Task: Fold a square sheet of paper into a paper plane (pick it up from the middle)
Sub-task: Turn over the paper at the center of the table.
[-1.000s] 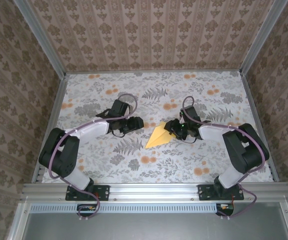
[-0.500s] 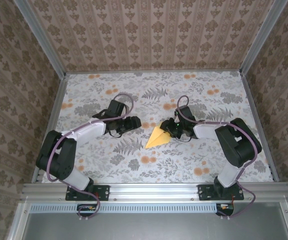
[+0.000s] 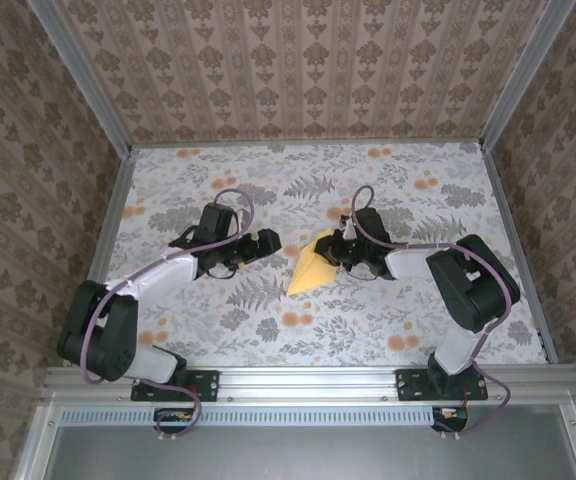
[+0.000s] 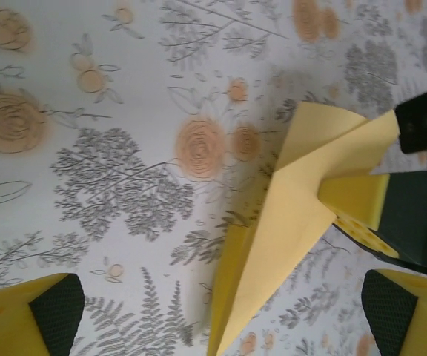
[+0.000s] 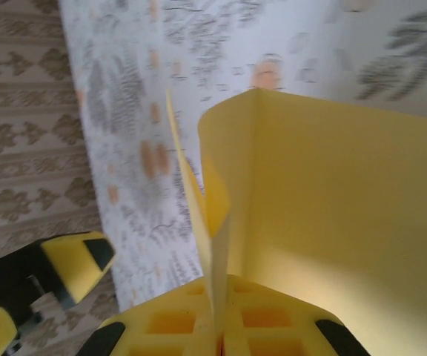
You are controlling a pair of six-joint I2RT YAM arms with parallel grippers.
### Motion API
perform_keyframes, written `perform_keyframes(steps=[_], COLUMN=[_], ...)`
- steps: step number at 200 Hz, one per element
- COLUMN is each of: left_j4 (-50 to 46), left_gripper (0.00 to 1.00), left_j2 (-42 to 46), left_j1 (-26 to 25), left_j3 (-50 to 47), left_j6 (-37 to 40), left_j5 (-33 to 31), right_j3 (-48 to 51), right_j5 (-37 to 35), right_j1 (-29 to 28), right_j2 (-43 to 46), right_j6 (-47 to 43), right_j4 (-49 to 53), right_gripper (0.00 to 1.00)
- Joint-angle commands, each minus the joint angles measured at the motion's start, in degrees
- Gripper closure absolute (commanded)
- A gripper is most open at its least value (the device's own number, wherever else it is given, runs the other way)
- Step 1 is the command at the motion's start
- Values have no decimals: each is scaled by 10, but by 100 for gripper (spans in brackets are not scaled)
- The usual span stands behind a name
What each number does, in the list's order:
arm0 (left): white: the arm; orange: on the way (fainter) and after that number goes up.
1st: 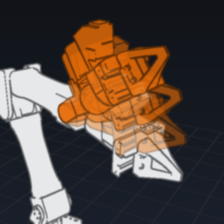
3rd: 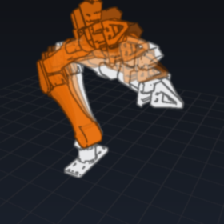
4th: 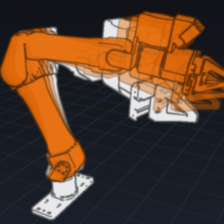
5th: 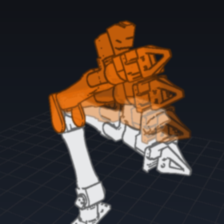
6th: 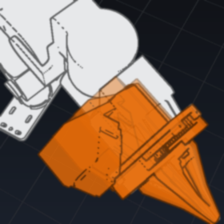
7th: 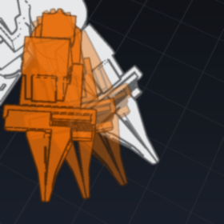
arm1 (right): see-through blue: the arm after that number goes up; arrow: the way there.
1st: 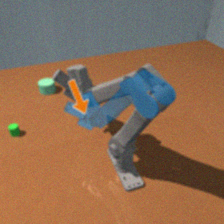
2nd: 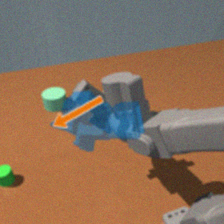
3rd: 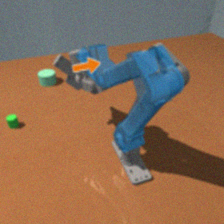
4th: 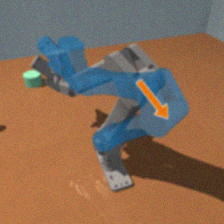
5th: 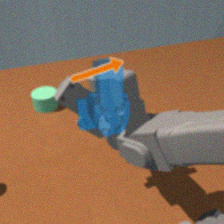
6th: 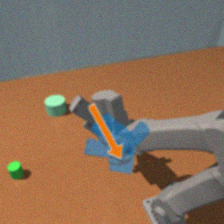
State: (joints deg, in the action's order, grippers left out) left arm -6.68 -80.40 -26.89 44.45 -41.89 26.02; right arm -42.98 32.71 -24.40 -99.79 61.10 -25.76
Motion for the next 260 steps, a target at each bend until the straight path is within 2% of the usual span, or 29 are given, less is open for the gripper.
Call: perform_keyframes(steps=[1,46,85,108,132,179,205,239,250,260], left_j4=[48,168,211,302,360,387,392,399,401,400], left_gripper=[0,0,3,17,31,60,71,83,85,87], left_j2=[21,26,14,-1,-9,-16,-17,-22,-24,-25], left_j1=[4,4,2,-7,-10,-7,-7,-4,-2,-1], left_j3=[-13,-43,-46,-52,-58,-64,-65,-68,-70,-70], left_j6=[6,-68,-99,-132,-160,-176,-181,-192,-193,-192], left_j5=[74,164,191,234,246,243,243,243,243,242], right_j3=[-9,-42,-50,-52,-47,-42,-44,-52,-59,-65], right_j5=[90,168,190,200,205,211,209,196,188,177], right_j1=[12,16,16,16,15,16,17,19,20,23], right_j2=[24,40,35,19,4,4,6,22,36,51], right_j6=[-1,37,101,136,158,145,125,74,42,10], right_j4=[-90,-142,-219,-266,-300,-285,-249,-166,-116,-63], right_gripper=[92,91,90,90,90,89,89,83,80,73])
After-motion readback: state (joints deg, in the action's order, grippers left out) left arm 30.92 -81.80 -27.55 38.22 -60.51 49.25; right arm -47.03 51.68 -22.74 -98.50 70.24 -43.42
